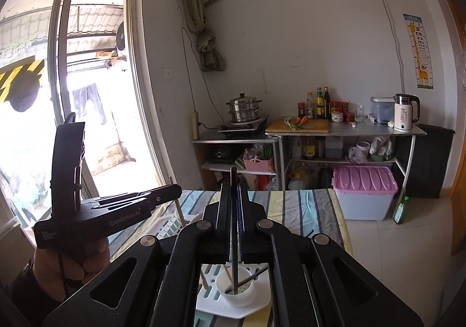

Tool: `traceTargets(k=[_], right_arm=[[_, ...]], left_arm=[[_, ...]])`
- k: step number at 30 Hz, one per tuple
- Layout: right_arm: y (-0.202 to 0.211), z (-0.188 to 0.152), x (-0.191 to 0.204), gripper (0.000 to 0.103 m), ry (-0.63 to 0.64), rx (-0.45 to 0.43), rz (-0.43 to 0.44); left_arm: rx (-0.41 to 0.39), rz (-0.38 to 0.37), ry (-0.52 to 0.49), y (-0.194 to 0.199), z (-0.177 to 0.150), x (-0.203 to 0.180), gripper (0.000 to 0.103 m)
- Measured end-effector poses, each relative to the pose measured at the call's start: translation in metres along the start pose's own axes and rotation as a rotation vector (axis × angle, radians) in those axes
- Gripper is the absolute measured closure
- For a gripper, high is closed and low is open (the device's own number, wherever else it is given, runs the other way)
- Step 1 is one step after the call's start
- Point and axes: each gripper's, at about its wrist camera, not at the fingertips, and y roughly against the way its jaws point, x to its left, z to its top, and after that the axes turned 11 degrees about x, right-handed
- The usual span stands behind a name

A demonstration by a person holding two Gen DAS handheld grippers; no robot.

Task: Organize utensils
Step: 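Lift both chopsticks and carry them over the rack toward the white cup, then drop both chopsticks into the white cup and open both tools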

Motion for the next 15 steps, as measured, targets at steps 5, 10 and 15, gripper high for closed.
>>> traceTargets(k=[5,10,15], right_arm=[[-0.019,-0.003,-0.005,0.1,-0.005,0.025,-0.001],[-0.038,-0.013,-0.014,0.1,-0.03,0.068,-0.001],[-0.052,-0.023,-0.023,0.1,-0.05,0.105,-0.004]], left_arm=[[0.005,-0.015,0.012,-0.02,0.003,0.002,0.098],[0.031,-0.007,0.028,-0.044,0.001,0.006,0.098],[0.065,0.008,0.051,-0.062,-0.008,0.015,0.098]])
